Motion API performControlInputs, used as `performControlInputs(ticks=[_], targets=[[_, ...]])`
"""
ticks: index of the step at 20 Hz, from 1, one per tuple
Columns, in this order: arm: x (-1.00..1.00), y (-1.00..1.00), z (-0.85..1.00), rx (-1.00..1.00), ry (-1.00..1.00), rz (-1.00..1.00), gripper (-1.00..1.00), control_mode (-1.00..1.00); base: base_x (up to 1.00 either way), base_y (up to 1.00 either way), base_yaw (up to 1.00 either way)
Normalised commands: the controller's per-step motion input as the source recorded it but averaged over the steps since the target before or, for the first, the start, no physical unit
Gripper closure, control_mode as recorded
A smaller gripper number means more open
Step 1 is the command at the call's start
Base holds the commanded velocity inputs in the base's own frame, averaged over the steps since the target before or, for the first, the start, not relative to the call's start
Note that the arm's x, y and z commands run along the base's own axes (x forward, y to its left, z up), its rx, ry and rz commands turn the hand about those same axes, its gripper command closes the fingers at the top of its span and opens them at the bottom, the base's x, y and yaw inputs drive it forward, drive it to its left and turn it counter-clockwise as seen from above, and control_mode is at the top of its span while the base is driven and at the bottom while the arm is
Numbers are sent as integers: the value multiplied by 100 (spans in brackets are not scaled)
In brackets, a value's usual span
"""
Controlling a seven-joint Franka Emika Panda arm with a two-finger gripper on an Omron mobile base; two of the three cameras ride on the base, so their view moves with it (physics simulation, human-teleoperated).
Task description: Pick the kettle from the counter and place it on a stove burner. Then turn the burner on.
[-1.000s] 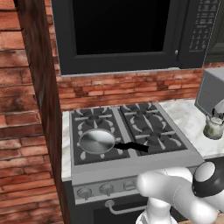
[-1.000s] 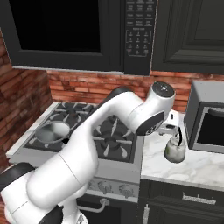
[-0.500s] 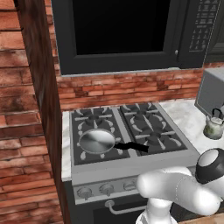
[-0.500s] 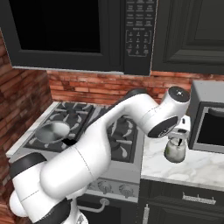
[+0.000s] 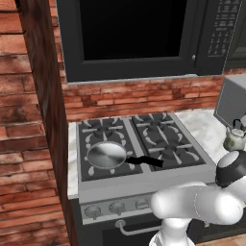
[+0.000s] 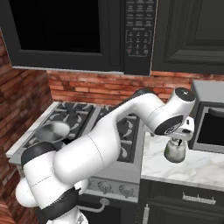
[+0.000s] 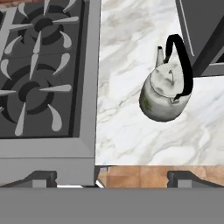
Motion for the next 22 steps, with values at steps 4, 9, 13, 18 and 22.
performControlInputs(ticks=[4, 9, 13, 18, 22], targets=[[7, -29, -4, 2, 1, 0, -100, -100, 0, 0, 0], [4, -23, -3, 2, 0, 0, -100, -100, 0, 0, 0], [1, -1, -10, 0, 0, 0, -100, -100, 0, 0, 0], [6, 0, -16, 0, 0, 0, -100, -100, 0, 0, 0], [11, 0, -23, 0, 0, 1, -100, -100, 0, 0, 0]])
